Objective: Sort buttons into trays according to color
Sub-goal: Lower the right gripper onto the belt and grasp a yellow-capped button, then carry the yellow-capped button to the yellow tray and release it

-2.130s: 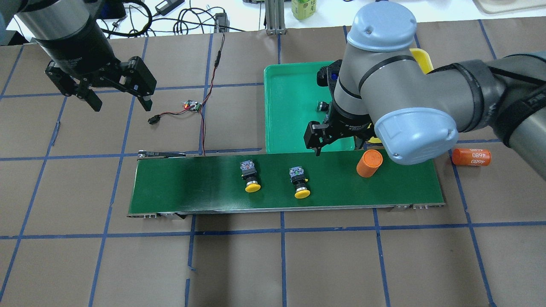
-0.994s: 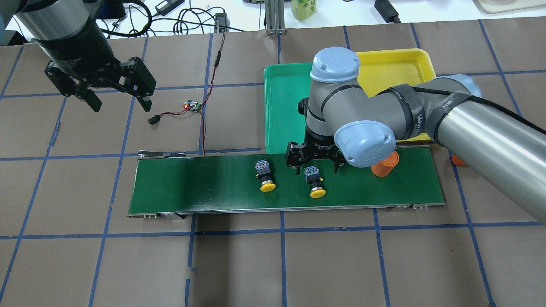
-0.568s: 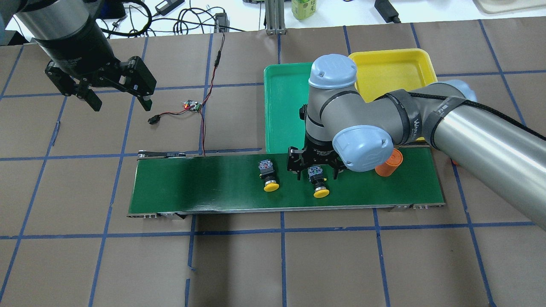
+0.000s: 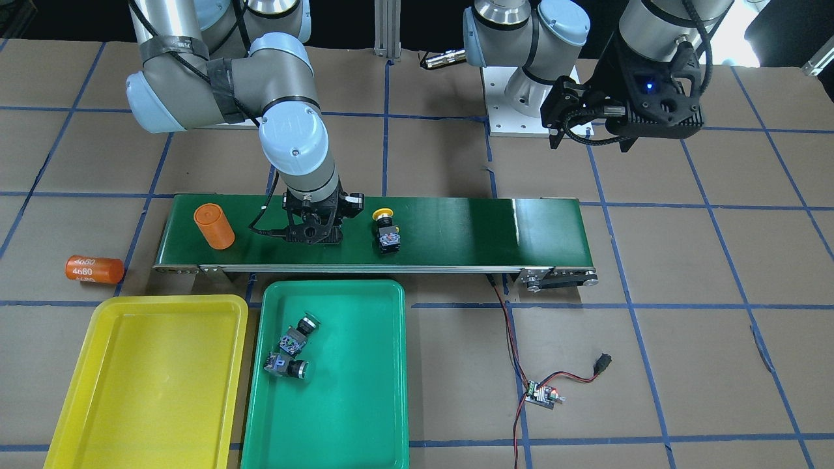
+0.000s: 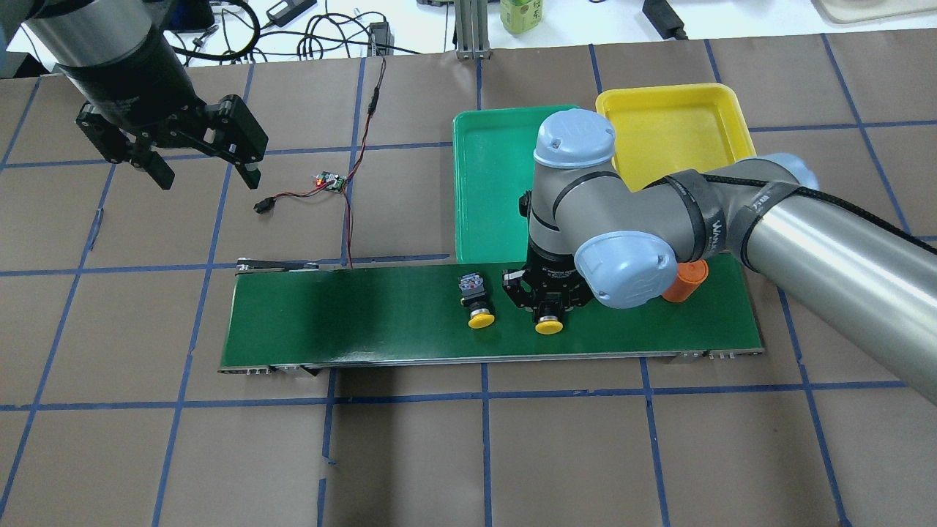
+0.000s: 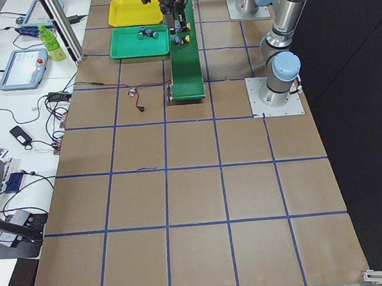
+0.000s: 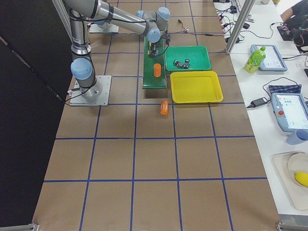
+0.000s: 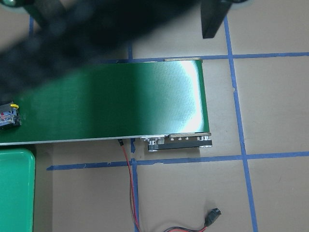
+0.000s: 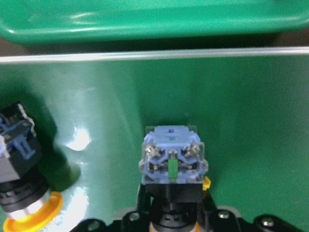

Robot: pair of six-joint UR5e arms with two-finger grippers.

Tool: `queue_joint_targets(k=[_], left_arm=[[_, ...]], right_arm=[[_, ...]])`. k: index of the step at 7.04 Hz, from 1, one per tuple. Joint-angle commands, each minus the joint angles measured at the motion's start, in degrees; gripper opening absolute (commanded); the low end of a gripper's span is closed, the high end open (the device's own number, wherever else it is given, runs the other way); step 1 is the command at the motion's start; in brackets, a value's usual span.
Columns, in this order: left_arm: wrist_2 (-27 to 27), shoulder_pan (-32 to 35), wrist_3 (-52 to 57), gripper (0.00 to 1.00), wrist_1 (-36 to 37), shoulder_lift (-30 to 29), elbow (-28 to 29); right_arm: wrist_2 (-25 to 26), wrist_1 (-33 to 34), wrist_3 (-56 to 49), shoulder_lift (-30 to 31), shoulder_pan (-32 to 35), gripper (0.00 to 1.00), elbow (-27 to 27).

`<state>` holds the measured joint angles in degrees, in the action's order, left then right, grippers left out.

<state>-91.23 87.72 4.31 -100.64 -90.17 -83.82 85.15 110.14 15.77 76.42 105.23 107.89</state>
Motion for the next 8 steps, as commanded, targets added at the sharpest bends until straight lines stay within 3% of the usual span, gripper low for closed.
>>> queue_joint_targets(k=[1, 4, 6, 8], left_arm=[[0.0, 0.0, 0.0, 1.0, 0.0, 0.0, 0.06], [0.0, -0.09, 0.0, 1.0, 0.0, 0.0, 0.06], [0.0, -0.09, 0.0, 1.0, 0.0, -0.09, 0.06], [0.0, -0.09, 0.09, 1.0, 0.0, -0.09, 0.15]], right_arm=[[0.28, 0.16, -0.13, 2.58, -1.6, 0.0, -4.07], [0.63, 0.77, -4.76, -0.29, -13.26, 0.0, -14.24], [3.7, 6.27, -5.93, -9.06, -16.01, 0.0, -20.94], [4.15, 6.49, -12.22, -14.34, -20.39, 0.0, -22.72]])
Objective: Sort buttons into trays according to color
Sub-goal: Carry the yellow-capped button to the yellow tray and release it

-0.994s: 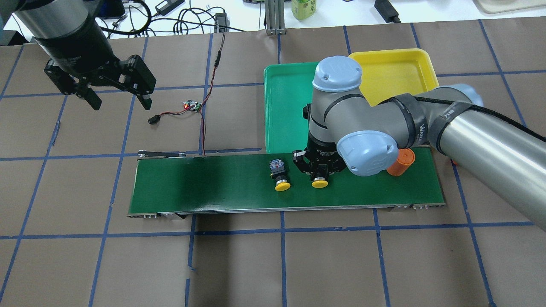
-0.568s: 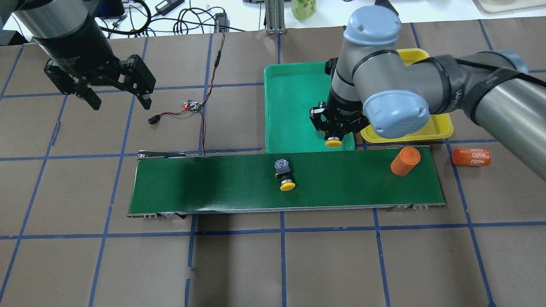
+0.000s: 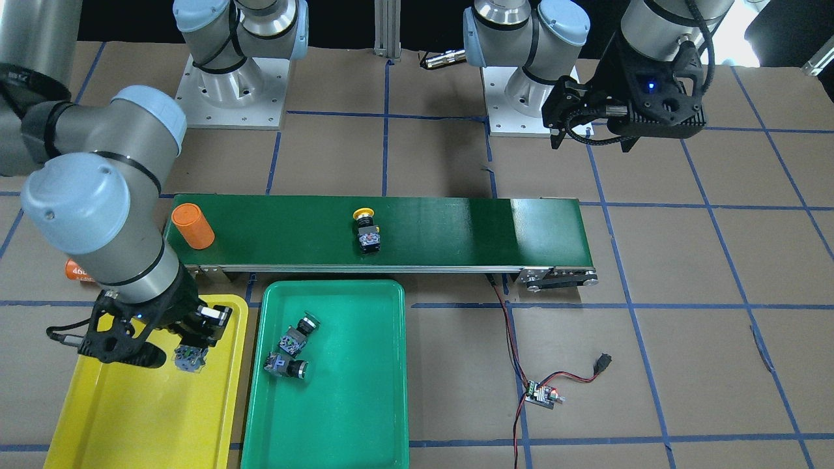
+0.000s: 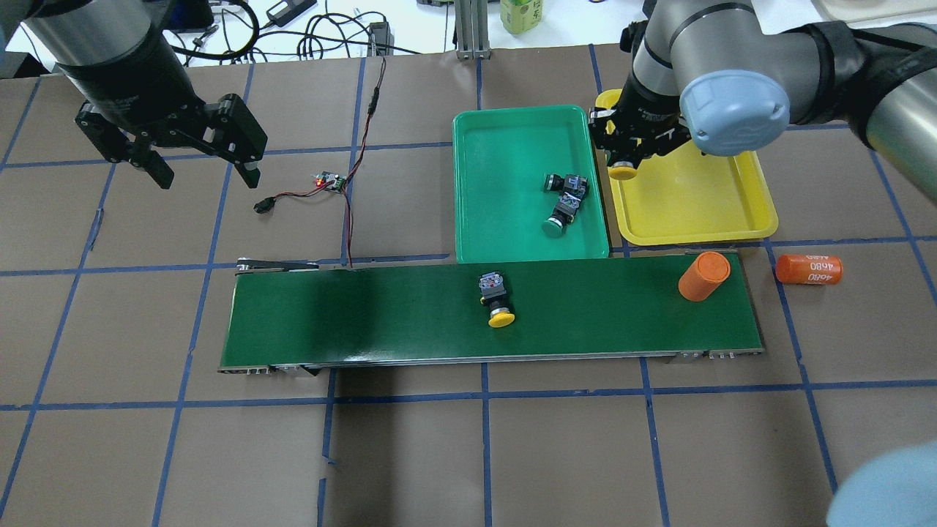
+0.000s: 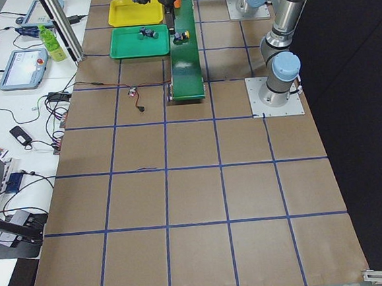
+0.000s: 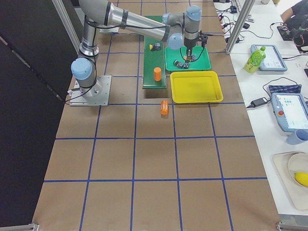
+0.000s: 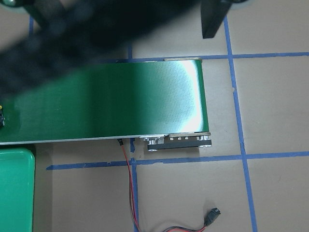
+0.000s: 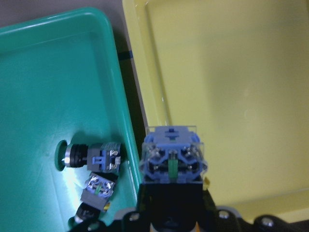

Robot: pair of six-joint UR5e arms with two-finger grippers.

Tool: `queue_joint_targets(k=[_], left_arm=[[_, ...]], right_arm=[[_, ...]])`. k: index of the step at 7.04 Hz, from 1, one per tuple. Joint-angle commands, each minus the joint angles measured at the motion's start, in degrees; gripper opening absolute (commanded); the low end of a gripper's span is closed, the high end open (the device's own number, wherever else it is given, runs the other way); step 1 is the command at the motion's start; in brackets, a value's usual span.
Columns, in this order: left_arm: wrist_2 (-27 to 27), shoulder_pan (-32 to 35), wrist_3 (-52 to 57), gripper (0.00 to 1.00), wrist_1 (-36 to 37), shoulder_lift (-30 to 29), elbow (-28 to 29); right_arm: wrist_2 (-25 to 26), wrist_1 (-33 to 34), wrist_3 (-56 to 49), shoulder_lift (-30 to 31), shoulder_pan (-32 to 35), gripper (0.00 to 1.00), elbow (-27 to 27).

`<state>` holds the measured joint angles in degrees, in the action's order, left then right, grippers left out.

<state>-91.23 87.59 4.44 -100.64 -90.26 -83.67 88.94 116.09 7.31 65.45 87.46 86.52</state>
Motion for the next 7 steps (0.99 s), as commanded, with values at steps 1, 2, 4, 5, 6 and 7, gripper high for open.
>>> queue_joint_targets(k=[1, 2, 4, 5, 6, 7], left_arm=[[0.0, 0.04, -0.04, 1.0, 0.09, 0.0, 0.0], [0.0, -0.05, 0.04, 1.0, 0.09, 0.0, 0.08], [0.0, -0.05, -0.04, 1.0, 0.09, 0.0, 0.17], [0.0, -0.05, -0.04, 1.0, 0.09, 0.0, 0.17], [0.0, -0.05, -0.13, 1.0, 0.09, -0.09, 0.09], [0.0, -0.05, -0.22, 1.0, 0.09, -0.09, 0.09]], right_arm=[[0.19, 0.36, -7.54, -5.32, -6.39, 0.0, -1.27], [0.36, 0.45, -8.27, -5.86, -8.95, 0.02, -0.75], [0.19, 1.32, -12.49, -8.06, -10.63, 0.57, -0.22], [-0.43, 1.33, -12.5, -8.06, -10.82, 1.0, -0.3], [-0.26, 0.89, -12.5, -7.8, -10.82, 1.0, -0.3], [-0.52, 0.63, -12.58, -6.32, -10.47, 1.0, -0.48]])
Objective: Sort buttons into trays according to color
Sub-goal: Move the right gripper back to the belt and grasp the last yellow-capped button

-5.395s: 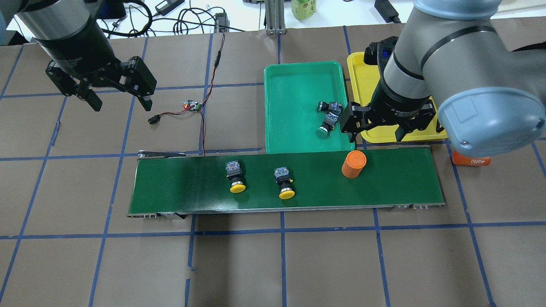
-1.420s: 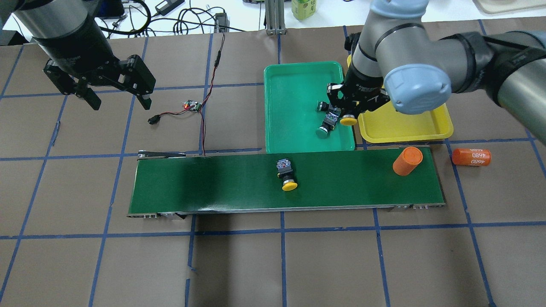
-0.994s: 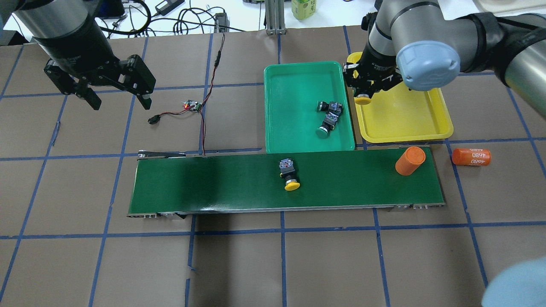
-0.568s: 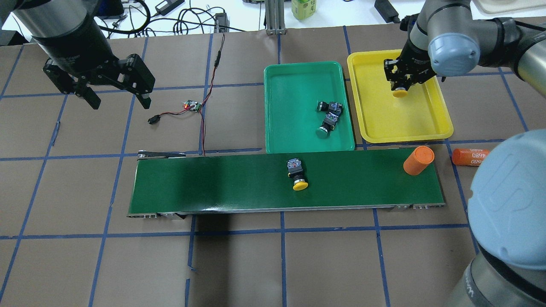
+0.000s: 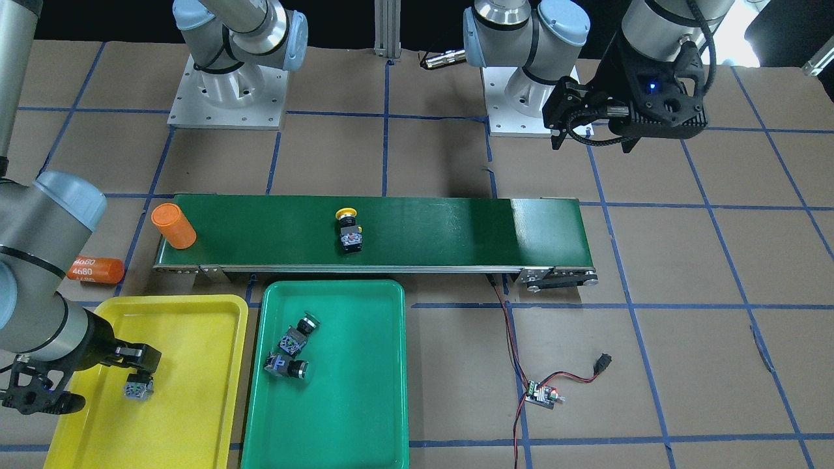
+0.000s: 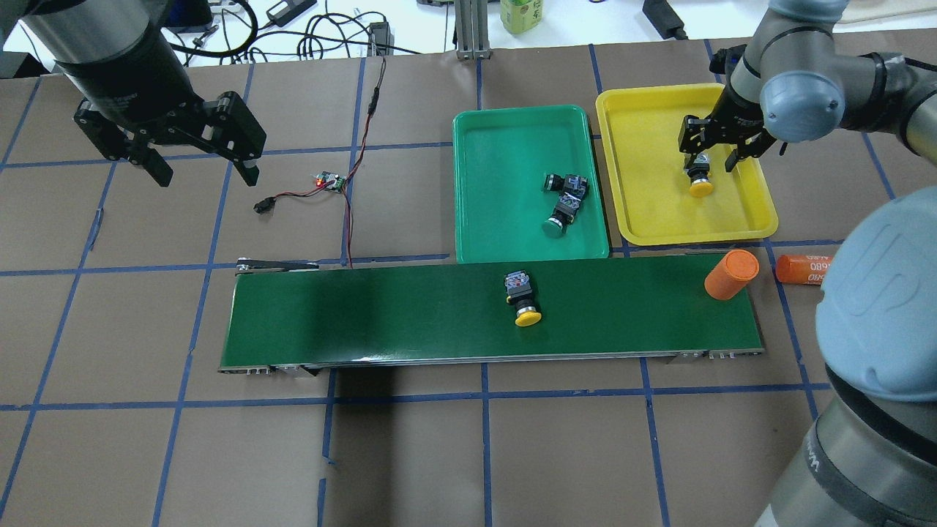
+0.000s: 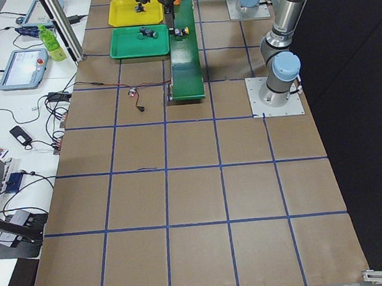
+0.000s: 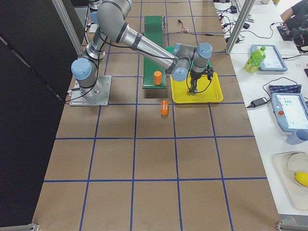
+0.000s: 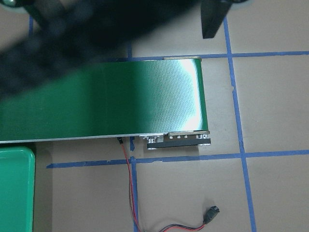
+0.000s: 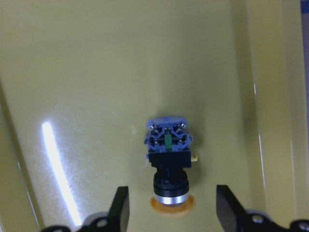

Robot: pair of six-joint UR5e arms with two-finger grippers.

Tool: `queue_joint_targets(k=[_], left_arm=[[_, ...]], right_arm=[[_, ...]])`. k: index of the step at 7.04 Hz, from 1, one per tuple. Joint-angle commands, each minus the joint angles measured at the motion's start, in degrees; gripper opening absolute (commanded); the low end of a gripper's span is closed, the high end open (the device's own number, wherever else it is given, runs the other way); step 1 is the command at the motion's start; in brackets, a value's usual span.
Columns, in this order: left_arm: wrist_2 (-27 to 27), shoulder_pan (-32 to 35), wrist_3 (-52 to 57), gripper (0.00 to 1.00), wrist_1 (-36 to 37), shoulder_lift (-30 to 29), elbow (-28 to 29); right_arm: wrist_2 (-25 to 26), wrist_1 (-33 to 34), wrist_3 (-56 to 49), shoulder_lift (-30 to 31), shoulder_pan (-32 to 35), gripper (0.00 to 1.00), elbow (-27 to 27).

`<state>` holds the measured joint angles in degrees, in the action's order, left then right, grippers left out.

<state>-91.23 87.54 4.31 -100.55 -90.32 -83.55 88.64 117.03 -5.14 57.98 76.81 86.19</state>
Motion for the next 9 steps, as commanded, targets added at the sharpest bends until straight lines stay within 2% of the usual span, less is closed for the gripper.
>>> queue_joint_targets(k=[1, 4, 5, 6, 7, 8, 9], left_arm=[[0.0, 0.0, -0.01, 1.0, 0.0, 0.05, -0.03], [0.0, 0.0, -0.09, 1.0, 0.0, -0.03, 0.14], [0.0, 0.0, -0.09, 1.0, 0.0, -0.03, 0.14], [0.0, 0.0, -0.09, 1.0, 0.0, -0.03, 0.23], [0.0, 0.0, -0.09, 1.0, 0.0, -0.03, 0.23], [0.0, -0.09, -0.09, 1.0, 0.0, -0.03, 0.23], [0.0, -0.09, -0.09, 1.0, 0.0, -0.03, 0.23]], right_arm=[[-0.05, -2.48, -0.05, 4.74, 1.75, 1.0, -0.05], [-0.05, -13.27, 1.36, 15.46, 14.99, 1.0, 0.12], [-0.05, -17.75, 1.36, 19.15, 16.86, 1.0, 1.25], [-0.57, -19.45, 1.36, 20.32, 18.19, 1.0, 5.96], [-0.83, -15.99, 1.71, 20.42, 21.07, 1.0, 10.28], [-0.58, -11.43, 3.89, 19.81, 22.93, 1.0, 11.8], [-0.75, -11.12, 6.96, 19.89, 23.21, 1.0, 13.29]])
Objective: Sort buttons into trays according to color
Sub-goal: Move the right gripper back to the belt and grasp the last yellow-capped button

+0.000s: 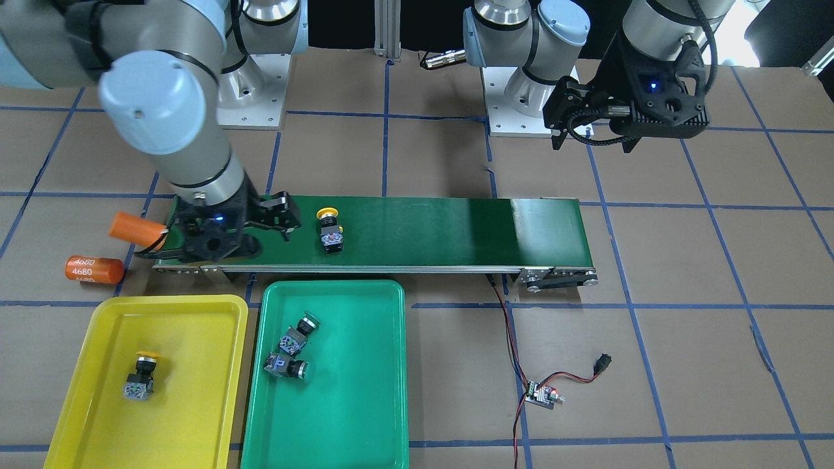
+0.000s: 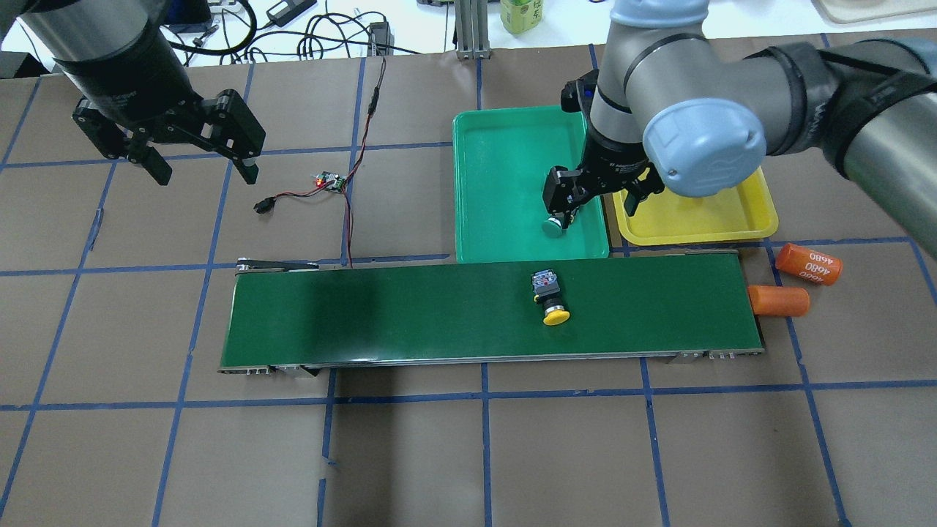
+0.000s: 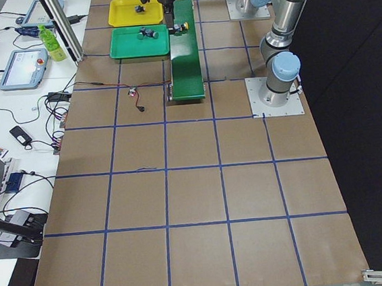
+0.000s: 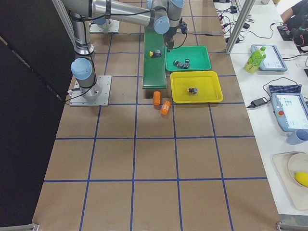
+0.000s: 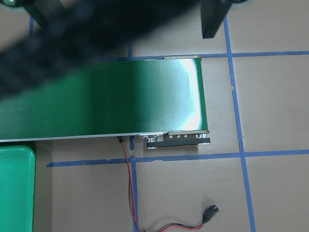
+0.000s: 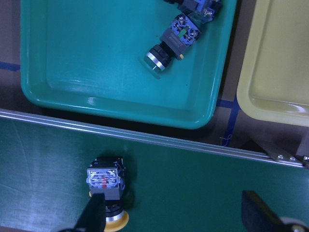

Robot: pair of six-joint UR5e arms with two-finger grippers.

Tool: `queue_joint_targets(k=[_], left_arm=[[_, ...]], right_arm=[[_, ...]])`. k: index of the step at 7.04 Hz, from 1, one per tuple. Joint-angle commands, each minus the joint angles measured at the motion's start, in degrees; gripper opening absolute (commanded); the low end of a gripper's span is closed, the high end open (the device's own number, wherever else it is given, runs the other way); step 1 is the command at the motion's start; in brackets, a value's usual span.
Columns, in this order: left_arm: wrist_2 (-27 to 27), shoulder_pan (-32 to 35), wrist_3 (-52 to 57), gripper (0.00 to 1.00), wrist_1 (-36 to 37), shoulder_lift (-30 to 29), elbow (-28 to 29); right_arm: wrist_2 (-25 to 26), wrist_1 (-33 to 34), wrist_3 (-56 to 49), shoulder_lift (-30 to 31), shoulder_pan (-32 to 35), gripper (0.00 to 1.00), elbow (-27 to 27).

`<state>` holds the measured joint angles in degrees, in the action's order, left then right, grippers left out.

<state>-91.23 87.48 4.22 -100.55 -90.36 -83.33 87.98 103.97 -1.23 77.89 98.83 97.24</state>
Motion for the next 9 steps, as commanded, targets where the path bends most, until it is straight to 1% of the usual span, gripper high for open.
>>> queue_joint_targets(k=[1, 2, 3, 4, 6, 7, 8, 9], left_arm=[[0.0, 0.05, 0.0, 1.0, 0.0, 0.0, -0.08], [0.0, -0.03, 0.0, 1.0, 0.0, 0.0, 0.0], [0.0, -0.03, 0.0, 1.0, 0.0, 0.0, 0.01], [0.0, -0.03, 0.0, 1.0, 0.0, 0.0, 0.01], [0.0, -0.03, 0.0, 1.0, 0.0, 0.0, 0.01], [0.0, -0.03, 0.0, 1.0, 0.0, 0.0, 0.01], [0.0, -0.03, 0.0, 1.0, 0.0, 0.0, 0.01], [0.0, -0.03, 0.0, 1.0, 0.0, 0.0, 0.01]], right_arm=[[-0.18, 2.54, 3.17, -0.11, 1.19, 1.0, 5.38], [-0.27, 3.94, 3.08, -0.19, 0.84, 1.0, 7.59], [-0.96, 6.39, 3.17, -0.8, 1.19, 1.0, 8.39], [-2.45, 6.77, 3.25, -1.77, 1.28, 1.0, 8.57], [-2.64, 6.77, 3.17, -2.56, 1.28, 1.0, 9.19], [-2.2, 6.77, 3.25, -2.57, 1.28, 0.89, 10.32], [-1.68, 6.77, 3.69, -2.57, 0.67, 0.24, 11.46], [-1.41, 6.77, 3.69, -2.39, 0.58, 0.0, 11.48]])
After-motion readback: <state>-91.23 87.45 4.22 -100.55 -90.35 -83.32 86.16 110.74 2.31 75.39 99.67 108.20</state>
